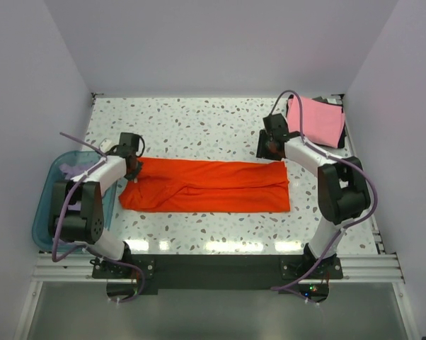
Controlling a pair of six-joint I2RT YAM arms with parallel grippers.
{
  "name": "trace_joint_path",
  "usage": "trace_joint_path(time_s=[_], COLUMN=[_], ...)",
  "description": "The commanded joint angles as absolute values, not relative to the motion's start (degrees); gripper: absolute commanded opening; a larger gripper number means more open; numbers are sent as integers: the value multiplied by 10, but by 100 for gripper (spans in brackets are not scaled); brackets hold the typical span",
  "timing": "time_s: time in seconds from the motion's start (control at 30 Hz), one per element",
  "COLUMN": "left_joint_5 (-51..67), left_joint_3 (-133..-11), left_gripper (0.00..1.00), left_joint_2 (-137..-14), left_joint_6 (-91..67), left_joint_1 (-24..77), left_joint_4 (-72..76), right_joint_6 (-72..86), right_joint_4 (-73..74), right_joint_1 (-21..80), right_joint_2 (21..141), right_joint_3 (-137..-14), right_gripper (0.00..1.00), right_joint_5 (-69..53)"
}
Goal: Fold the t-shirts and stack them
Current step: Fold the tshirt
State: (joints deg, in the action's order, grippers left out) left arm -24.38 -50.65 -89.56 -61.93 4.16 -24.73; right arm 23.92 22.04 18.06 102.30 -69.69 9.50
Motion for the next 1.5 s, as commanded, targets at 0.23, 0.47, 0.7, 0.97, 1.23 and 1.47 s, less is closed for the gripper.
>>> trace_joint_path(time_s=[0.23, 0.47, 0.7, 0.97, 1.23, 1.47], left_joint_5=[-227, -257, -249, -258, -221, -115], left_joint_3=[-546, -534, -508, -600, -862, -1174], left_gripper=[45, 39, 19, 16, 12, 25], left_joint_2=[-823, -753, -830, -1014, -1234, -1429], left_joint_6=[-555, -566, -652, -664, -544, -384], left_joint_1=[34, 90, 140, 136, 130, 138], left_joint_4=[-255, -287, -289, -277, -267, -211], right_joint_6=[192, 159, 166, 230, 331, 558], right_joint_4=[238, 257, 264, 273, 159, 19], right_joint_1=[182, 213, 245, 245, 259, 430], right_joint_2=[1034, 1031, 1049, 1058, 921, 839], right_joint_3=[-735, -722, -703, -658, -472, -374], right_gripper=[52, 55, 54, 54, 54, 54], right_joint_5=[115, 118, 156, 157, 30, 40])
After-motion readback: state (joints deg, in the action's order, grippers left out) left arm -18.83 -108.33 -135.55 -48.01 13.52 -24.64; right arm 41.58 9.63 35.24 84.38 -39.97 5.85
